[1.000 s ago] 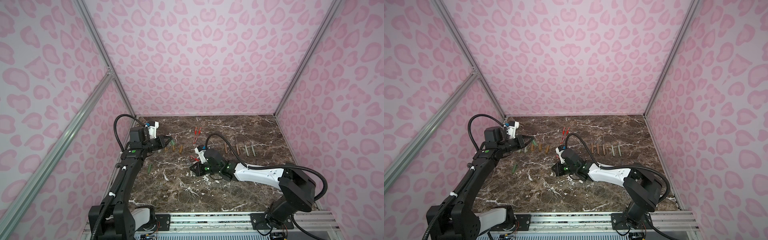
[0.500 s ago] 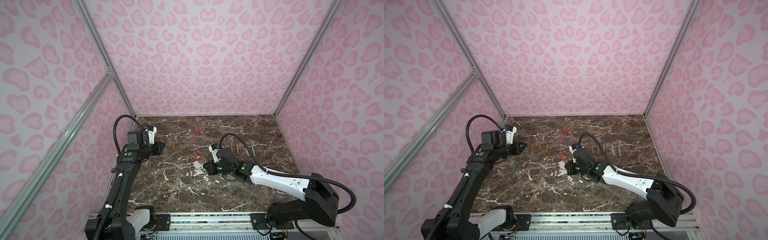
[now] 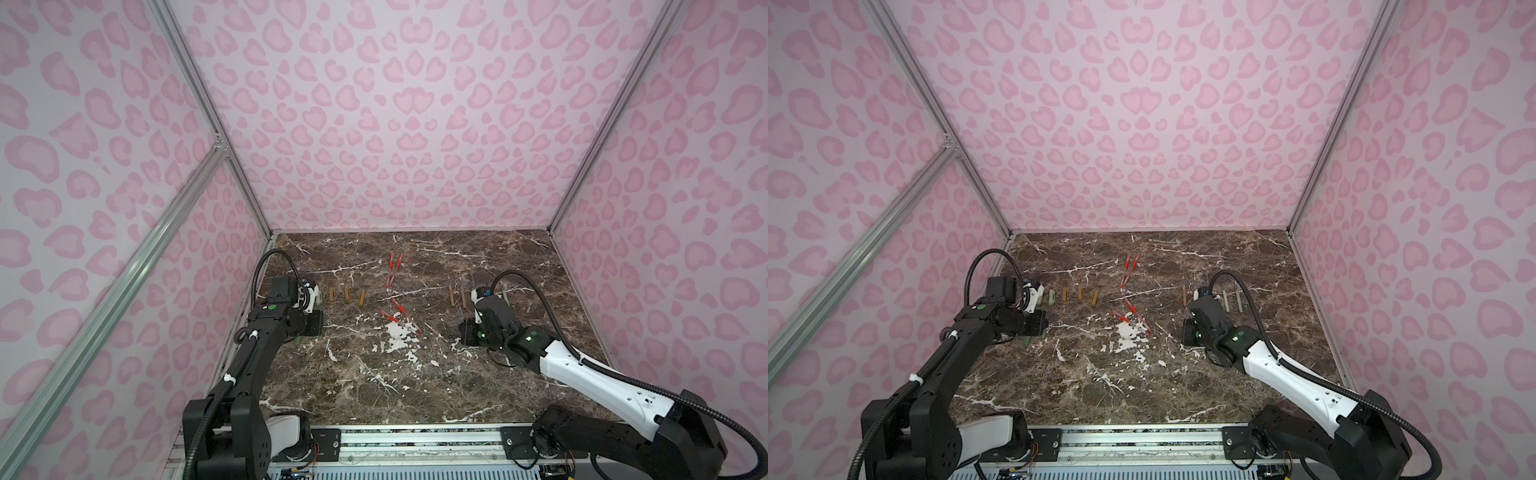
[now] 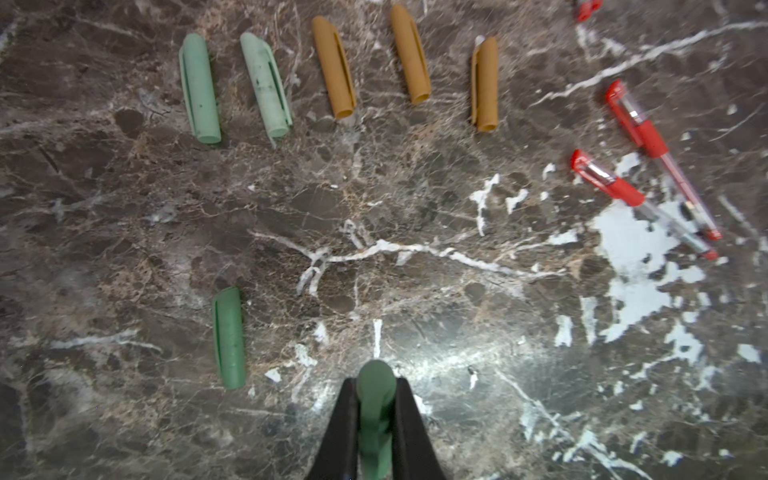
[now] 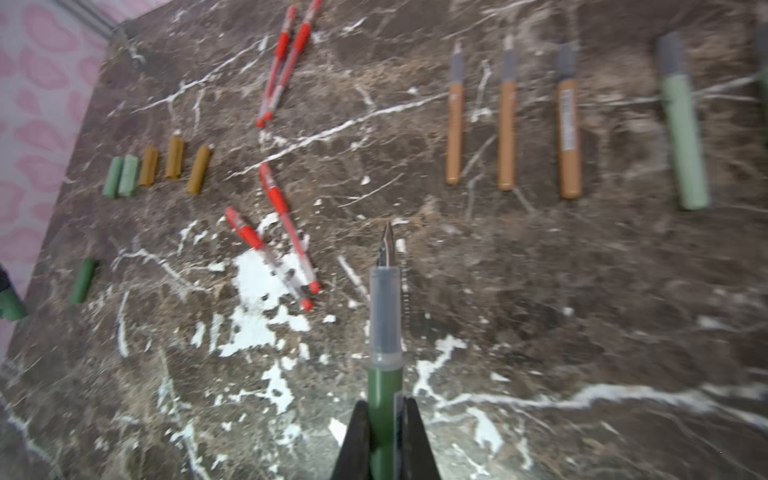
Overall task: Open the pen caps
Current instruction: 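Pull the cap off with the left gripper, drawing both grippers apart, then lower the green cap by the caps while the right lowers the pen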
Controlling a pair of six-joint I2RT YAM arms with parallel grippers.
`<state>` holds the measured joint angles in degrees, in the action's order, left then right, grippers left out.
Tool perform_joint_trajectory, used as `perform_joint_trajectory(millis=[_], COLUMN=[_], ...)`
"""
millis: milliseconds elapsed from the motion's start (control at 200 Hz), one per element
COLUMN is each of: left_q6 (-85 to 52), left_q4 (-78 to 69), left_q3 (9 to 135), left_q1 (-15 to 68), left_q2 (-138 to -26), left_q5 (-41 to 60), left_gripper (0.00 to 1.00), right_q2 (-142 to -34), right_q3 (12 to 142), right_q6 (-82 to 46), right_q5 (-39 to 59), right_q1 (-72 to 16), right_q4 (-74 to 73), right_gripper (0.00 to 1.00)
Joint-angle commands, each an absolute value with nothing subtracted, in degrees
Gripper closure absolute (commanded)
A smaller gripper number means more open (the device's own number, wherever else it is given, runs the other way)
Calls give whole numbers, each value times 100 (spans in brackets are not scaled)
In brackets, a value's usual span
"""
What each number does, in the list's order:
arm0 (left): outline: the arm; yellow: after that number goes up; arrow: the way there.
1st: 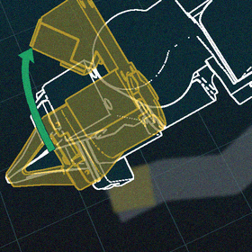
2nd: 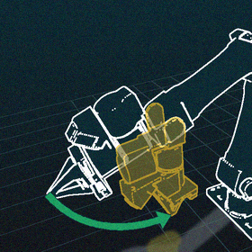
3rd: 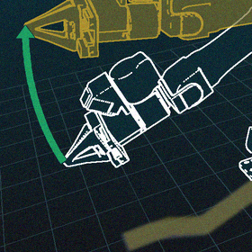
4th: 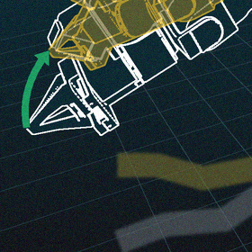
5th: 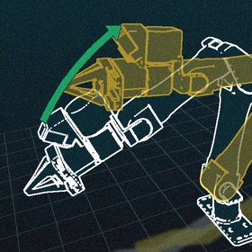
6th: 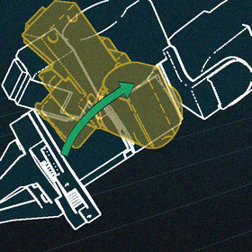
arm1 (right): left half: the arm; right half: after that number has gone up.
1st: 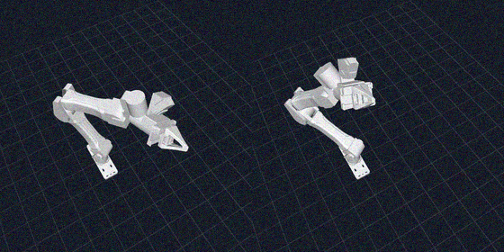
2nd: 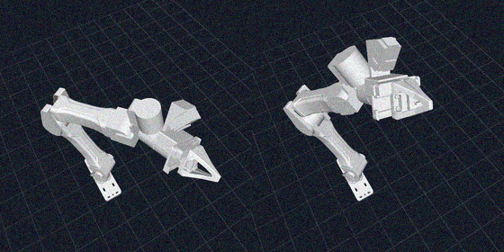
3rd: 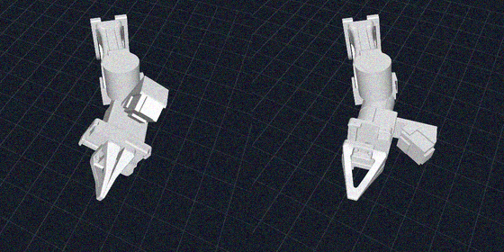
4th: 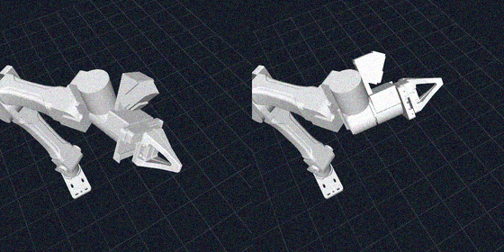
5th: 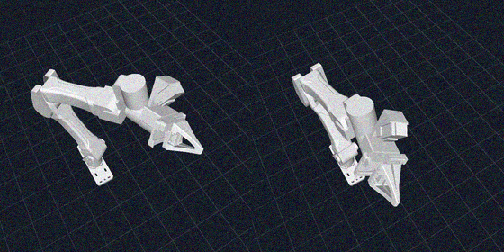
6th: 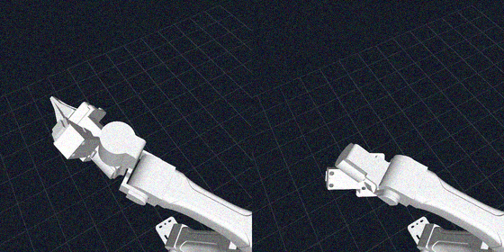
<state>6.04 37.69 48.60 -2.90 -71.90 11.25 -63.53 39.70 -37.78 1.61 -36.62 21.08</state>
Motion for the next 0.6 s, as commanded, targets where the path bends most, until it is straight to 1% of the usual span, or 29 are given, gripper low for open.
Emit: perform_joint_trajectory(millis=[0, 130, 245, 595], left_q6=[947, 1019, 989, 958], left_q4=[3756, 3693, 3598, 3763], left_q3=[4820, 4753, 4643, 4847], left_q1=[-300, -299, -317, -329], left_q2=[-7454, -7777, -7902, -8542], left_q5=[652, 311, 317, 62], left_gripper=[97, 97, 97, 97], right_q2=[-6094, -5802, -5605, -5529], right_q3=[3644, 3375, 3196, 3049], right_q6=[-3808, -3859, -3761, -3551], right_q5=[-17, 88, 18, 323], right_q1=[-3380, -3023, -2804, -2111], right_q4=[2341, 2339, 2386, 2558], right_gripper=[100, 100, 100, 100])
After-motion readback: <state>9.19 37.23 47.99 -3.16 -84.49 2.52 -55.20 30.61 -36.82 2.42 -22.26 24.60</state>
